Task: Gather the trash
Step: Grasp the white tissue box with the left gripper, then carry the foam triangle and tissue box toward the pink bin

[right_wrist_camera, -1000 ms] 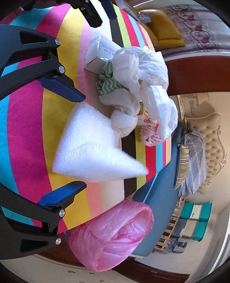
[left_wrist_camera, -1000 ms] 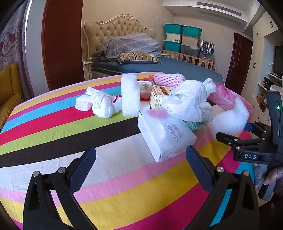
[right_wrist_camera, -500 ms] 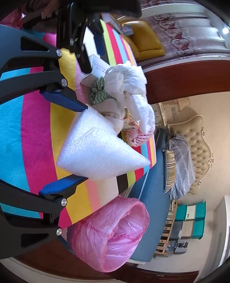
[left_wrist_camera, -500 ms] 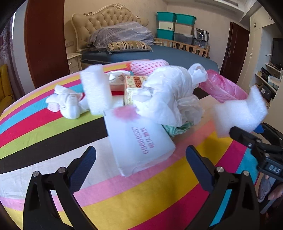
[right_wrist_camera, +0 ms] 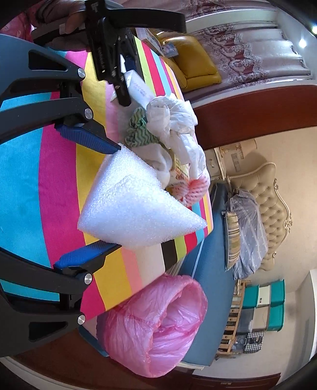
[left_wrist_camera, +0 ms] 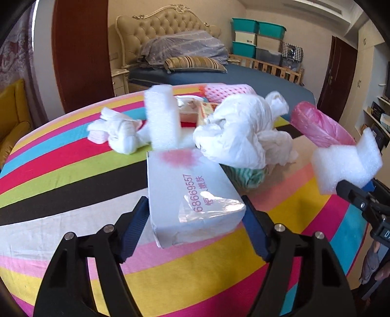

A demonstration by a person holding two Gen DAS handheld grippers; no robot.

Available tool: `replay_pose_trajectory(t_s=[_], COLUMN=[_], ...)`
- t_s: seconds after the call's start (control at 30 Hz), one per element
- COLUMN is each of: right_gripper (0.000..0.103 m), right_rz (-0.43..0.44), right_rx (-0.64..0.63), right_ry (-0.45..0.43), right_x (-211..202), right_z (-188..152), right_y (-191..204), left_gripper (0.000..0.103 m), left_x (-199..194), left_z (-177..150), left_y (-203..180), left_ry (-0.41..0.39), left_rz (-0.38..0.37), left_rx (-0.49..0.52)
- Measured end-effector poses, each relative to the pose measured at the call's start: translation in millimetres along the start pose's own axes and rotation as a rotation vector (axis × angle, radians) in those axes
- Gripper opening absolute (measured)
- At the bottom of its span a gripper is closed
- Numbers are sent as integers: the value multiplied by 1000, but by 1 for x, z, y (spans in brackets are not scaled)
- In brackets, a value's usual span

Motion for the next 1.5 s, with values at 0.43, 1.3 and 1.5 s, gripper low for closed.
replay_pose_trajectory(t_s=[0.43, 1.3, 1.5], right_gripper=[69, 69, 69], right_rz=[16, 77, 71], right_rx=[-30, -62, -38], right_ry=[15, -87, -95], right_x=[2, -42, -42], right_z=[-1, -2, -2], right_y=[19, 35, 27], left_gripper=[71, 70, 70], left_x=[21, -91, -91], left_z=[10, -11, -10], left_y=[20, -7, -17], left_ry=[43, -298, -313], left_rz=[-17, 7, -8], left_rx=[-89, 37, 61])
Point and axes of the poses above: each gripper's, at about its wrist camera, not at the fingertips, and x roughly the way its jaws point, y to its left, z to its top, the point moved 3 cm from there along x, roughly the way its jaws point, and after that the axes turned 6 degrees about y, right-handed, at the moved point
